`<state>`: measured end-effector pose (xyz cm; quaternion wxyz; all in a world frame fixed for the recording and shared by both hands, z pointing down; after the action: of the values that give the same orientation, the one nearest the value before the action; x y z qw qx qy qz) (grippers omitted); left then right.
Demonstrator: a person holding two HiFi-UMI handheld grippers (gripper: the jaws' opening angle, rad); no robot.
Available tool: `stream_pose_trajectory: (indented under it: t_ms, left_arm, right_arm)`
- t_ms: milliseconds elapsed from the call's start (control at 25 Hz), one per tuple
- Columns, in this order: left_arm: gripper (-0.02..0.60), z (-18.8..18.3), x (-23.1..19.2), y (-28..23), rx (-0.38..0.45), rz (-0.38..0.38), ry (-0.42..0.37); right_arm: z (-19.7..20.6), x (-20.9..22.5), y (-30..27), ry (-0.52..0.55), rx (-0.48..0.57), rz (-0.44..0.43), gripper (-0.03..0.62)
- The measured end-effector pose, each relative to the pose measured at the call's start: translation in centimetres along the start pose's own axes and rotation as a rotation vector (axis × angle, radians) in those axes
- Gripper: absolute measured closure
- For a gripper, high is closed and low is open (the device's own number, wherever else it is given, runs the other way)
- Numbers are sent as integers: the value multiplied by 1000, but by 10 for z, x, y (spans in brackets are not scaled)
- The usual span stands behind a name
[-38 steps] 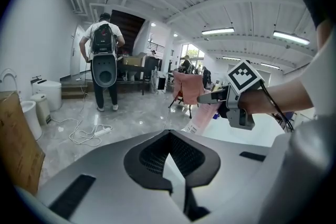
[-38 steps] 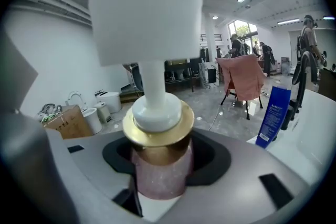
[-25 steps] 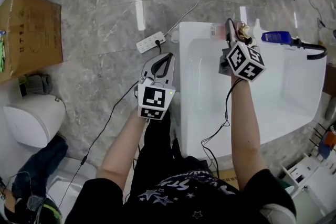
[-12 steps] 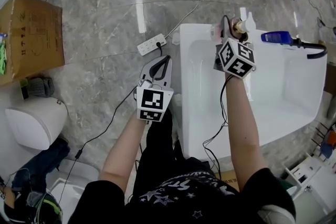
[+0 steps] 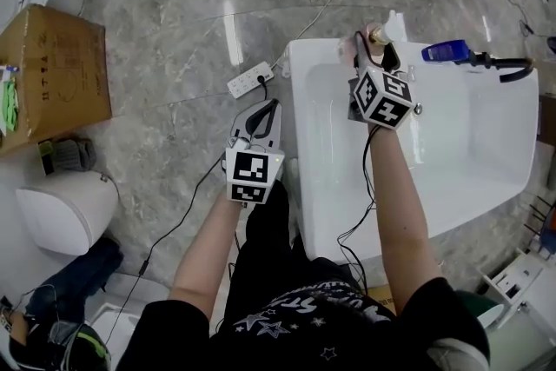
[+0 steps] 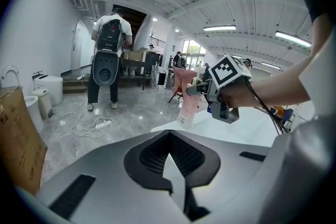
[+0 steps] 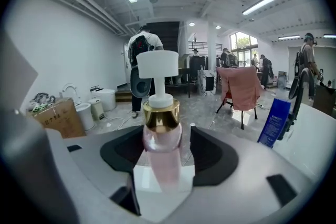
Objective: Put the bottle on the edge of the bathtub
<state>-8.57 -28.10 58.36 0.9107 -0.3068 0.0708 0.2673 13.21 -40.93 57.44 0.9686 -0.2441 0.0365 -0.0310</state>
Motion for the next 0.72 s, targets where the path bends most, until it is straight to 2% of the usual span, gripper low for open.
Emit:
stream_pose_trajectory:
  t_ms: [280, 520, 720]
  left_arm:
    - [568, -15, 34, 29, 17, 15, -28]
    - [567, -29, 72, 68, 33, 41, -50]
    - [568, -41, 109, 104, 56, 56, -66]
  right_arm:
    - [15, 5, 58, -23, -51, -34, 332]
    - [3, 2, 131, -21, -34, -73, 332]
    - [-18, 12, 194, -50, 19, -69, 402]
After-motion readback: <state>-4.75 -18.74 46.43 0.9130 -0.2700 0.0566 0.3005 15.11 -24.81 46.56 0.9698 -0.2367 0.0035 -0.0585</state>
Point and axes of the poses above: the fingertips, and each gripper's own axes: y backward along the fingers, x to its right, z out of its underside, the point moved 1 cm from there along y, backward along the fingers, and after that the axes turned 8 degrees about y, right-handed, at the moved point
